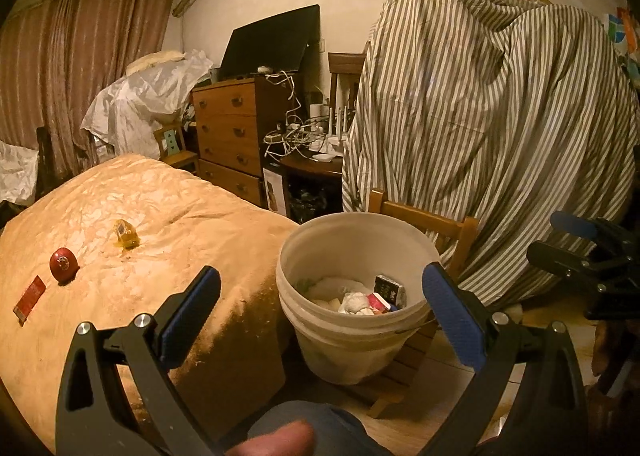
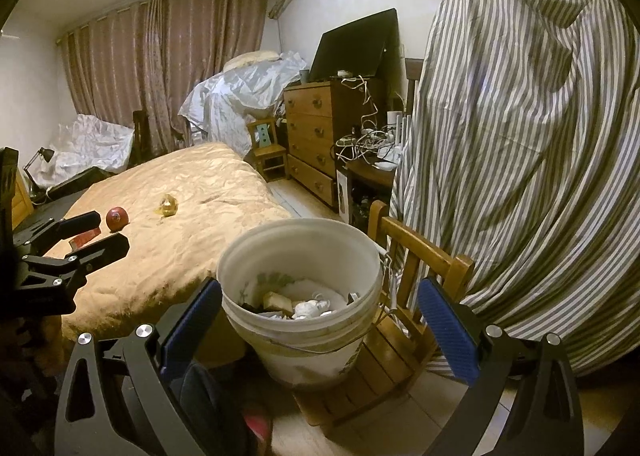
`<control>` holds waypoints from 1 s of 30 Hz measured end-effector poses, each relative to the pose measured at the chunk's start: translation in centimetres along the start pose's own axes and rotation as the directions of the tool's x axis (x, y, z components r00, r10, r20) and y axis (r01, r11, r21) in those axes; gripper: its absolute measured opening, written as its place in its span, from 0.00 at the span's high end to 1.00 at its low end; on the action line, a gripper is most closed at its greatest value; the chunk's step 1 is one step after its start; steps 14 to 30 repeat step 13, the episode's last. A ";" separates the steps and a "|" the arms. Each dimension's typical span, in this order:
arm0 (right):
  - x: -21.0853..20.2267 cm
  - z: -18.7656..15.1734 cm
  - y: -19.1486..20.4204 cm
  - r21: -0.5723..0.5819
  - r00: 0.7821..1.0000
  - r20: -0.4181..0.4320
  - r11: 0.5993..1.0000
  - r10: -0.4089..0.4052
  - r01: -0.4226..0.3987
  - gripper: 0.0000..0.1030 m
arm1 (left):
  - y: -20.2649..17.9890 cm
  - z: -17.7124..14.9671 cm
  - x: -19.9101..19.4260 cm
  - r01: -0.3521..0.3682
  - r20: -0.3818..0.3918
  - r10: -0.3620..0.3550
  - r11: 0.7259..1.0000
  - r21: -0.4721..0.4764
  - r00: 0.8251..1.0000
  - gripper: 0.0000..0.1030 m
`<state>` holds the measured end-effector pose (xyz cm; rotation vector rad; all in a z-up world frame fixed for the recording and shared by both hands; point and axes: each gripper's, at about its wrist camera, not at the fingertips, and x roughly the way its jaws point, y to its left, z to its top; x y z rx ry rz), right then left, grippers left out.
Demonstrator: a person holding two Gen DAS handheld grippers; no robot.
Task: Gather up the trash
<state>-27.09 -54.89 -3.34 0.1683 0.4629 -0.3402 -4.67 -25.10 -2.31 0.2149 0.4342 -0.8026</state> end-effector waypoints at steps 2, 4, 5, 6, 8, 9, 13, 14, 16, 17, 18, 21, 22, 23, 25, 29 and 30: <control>0.1 0.1 0.0 -0.002 1.000 0.000 1.000 0.003 -0.003 0.05 | 0.0 0.1 0.1 0.008 -0.003 -0.008 1.000 -0.004 1.000 0.05; 0.0 0.1 0.2 -0.005 1.000 -0.001 1.000 0.004 -0.004 0.05 | 0.0 0.2 0.1 0.027 -0.001 -0.027 1.000 -0.007 1.000 0.05; 0.1 0.2 0.3 -0.007 1.000 -0.002 1.000 0.005 -0.005 0.05 | 0.0 0.3 0.1 0.023 -0.001 -0.023 1.000 -0.007 1.000 0.05; 0.1 0.1 0.4 -0.009 1.000 -0.002 1.000 0.005 -0.005 0.05 | -0.1 0.3 0.2 0.023 -0.001 -0.023 1.000 -0.005 1.000 0.05; 0.1 0.1 0.4 -0.008 1.000 -0.002 1.000 0.005 -0.005 0.05 | -0.1 0.2 0.5 0.012 -0.012 -0.012 1.000 -0.004 1.000 0.05; 0.1 0.1 0.4 -0.009 1.000 -0.004 1.000 0.006 -0.006 0.05 | -0.1 0.2 0.6 0.008 -0.017 -0.008 1.000 -0.005 1.000 0.05; 0.4 0.1 0.4 -0.010 1.000 -0.012 1.000 0.006 -0.006 0.05 | 0.3 0.0 0.9 -0.006 -0.031 0.005 1.000 -0.020 1.000 0.05; 0.4 0.1 0.4 -0.010 1.000 -0.012 1.000 0.006 -0.006 0.05 | 0.3 0.0 0.9 -0.006 -0.031 0.005 1.000 -0.020 1.000 0.05; 0.4 0.1 0.4 -0.010 1.000 -0.012 1.000 0.006 -0.006 0.05 | 0.3 0.0 0.9 -0.006 -0.031 0.005 1.000 -0.020 1.000 0.05; 0.4 0.1 0.4 -0.010 1.000 -0.012 1.000 0.006 -0.006 0.05 | 0.3 0.0 0.9 -0.006 -0.031 0.005 1.000 -0.020 1.000 0.05; 0.4 0.1 0.4 -0.010 1.000 -0.012 1.000 0.006 -0.006 0.05 | 0.3 0.0 0.9 -0.006 -0.031 0.005 1.000 -0.020 1.000 0.05; 0.4 0.1 0.4 -0.010 1.000 -0.012 1.000 0.006 -0.006 0.05 | 0.3 0.0 0.9 -0.006 -0.031 0.005 1.000 -0.020 1.000 0.05; 0.4 0.1 0.4 -0.010 1.000 -0.012 1.000 0.006 -0.006 0.05 | 0.3 0.0 0.9 -0.006 -0.031 0.005 1.000 -0.020 1.000 0.05; 0.4 0.1 0.4 -0.010 1.000 -0.012 1.000 0.006 -0.006 0.05 | 0.3 0.0 0.9 -0.006 -0.031 0.005 1.000 -0.020 1.000 0.05; 0.4 0.1 0.4 -0.010 1.000 -0.012 1.000 0.006 -0.006 0.05 | 0.3 0.0 0.9 -0.006 -0.031 0.005 1.000 -0.020 1.000 0.05; 0.4 0.1 0.4 -0.010 1.000 -0.012 1.000 0.006 -0.006 0.05 | 0.3 0.0 0.9 -0.006 -0.031 0.005 1.000 -0.020 1.000 0.05; 0.4 0.1 0.4 -0.010 1.000 -0.012 1.000 0.006 -0.006 0.05 | 0.3 0.0 0.9 -0.006 -0.031 0.005 1.000 -0.020 1.000 0.05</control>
